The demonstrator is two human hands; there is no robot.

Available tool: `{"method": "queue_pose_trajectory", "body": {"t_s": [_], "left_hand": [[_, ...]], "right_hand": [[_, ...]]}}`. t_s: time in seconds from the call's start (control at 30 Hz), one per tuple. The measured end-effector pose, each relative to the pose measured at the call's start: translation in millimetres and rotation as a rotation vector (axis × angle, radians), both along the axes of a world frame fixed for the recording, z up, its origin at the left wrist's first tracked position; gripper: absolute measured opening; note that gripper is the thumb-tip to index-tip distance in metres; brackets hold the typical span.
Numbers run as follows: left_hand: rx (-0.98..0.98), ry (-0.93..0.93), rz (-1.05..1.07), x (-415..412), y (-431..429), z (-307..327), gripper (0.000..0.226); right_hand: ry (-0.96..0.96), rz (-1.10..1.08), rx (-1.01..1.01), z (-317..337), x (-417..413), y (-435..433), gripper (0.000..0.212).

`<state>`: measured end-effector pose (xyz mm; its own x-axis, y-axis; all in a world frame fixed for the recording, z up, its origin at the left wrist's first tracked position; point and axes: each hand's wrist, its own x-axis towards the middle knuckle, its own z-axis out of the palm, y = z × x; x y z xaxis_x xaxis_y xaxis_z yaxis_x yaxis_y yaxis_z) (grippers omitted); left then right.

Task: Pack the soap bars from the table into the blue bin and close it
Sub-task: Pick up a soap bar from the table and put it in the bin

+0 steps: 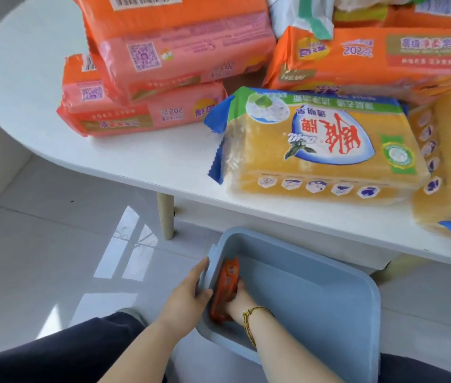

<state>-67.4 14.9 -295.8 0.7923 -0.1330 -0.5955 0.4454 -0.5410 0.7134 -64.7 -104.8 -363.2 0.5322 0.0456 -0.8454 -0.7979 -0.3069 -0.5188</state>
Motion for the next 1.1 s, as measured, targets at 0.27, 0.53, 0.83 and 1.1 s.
{"method": "queue_pose_trajectory", "body": {"t_s": [0.27, 0.53, 0.83, 1.1], "left_hand": [[0.018, 0.007, -0.019, 0.3, 0.1, -0.6, 0.056], [0.142, 0.033, -0.054, 1.3, -2.3, 6.8, 0.053], [0.1, -0.476, 0.015, -10.0, -21.5, 128.7, 0.03], [0.128, -1.268, 0.073, -26.8, -18.8, 229.1, 0.022]], "right_hand": [[0.04, 0.039, -0.071, -10.0, 0.4, 3.0, 0.058], [-0.05, 0.201, -0.274, 33.6, -9.5, -18.5, 0.057], [-0.429, 0.167, -0.222, 185.6, -29.2, -52.8, 0.026], [-0.998, -0.172, -0.337, 333.4, -64.7, -95.5, 0.009]]}}
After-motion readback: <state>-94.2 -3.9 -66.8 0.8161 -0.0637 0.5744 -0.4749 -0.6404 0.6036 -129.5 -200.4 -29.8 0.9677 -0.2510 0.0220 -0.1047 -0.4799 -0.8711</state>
